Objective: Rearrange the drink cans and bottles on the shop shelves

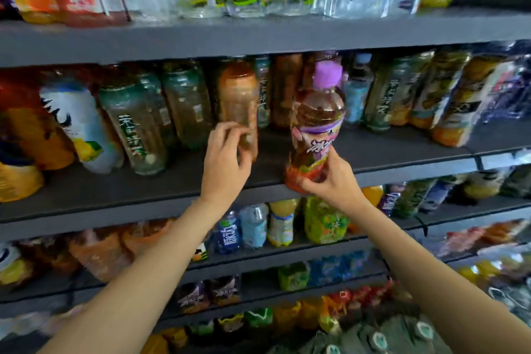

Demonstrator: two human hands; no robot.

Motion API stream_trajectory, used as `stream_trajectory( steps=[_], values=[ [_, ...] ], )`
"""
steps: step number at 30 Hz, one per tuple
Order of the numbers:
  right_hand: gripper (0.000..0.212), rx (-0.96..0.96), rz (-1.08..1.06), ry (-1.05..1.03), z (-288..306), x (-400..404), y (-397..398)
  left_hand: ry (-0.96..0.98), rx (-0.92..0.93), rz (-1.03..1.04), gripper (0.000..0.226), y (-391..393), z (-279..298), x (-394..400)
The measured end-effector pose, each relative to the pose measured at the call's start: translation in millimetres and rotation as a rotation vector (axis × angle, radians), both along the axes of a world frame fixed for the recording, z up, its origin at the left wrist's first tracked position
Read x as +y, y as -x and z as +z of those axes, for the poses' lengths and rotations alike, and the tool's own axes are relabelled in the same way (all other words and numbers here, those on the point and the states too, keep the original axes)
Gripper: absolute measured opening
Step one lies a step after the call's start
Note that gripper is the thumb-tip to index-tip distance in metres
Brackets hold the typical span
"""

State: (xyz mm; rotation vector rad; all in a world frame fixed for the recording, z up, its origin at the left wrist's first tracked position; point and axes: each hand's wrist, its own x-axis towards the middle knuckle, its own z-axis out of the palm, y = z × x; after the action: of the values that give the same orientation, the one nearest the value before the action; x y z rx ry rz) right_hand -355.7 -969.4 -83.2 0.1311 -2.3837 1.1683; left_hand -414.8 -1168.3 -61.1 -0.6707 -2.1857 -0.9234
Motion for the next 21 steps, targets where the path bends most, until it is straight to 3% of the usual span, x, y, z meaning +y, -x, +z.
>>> stream_trajectory(
  steps=[5,9,12,15,21],
  values=[
    [0.06,-0.036,-0.124,0.048,2,81,-1,0.005,-0.148,-0.025,0.034,5,-2,67],
    [0.052,-0.098,-0.192,0.086,8,120,13,0.012,-0.477,-0.091,0.065,16,-2,116],
    [0.052,-0.146,-0.243,0.086,10,136,32,-0.066,-0.633,-0.065,0.073,23,0,143],
    [0.06,-0.168,-0.3,0.022,9,138,52,-0.177,-0.683,0.004,0.073,26,1,155],
    [0.069,-0.216,-0.389,-0.009,16,119,84,-0.189,-0.626,0.097,0.072,21,-1,140]
  ],
)
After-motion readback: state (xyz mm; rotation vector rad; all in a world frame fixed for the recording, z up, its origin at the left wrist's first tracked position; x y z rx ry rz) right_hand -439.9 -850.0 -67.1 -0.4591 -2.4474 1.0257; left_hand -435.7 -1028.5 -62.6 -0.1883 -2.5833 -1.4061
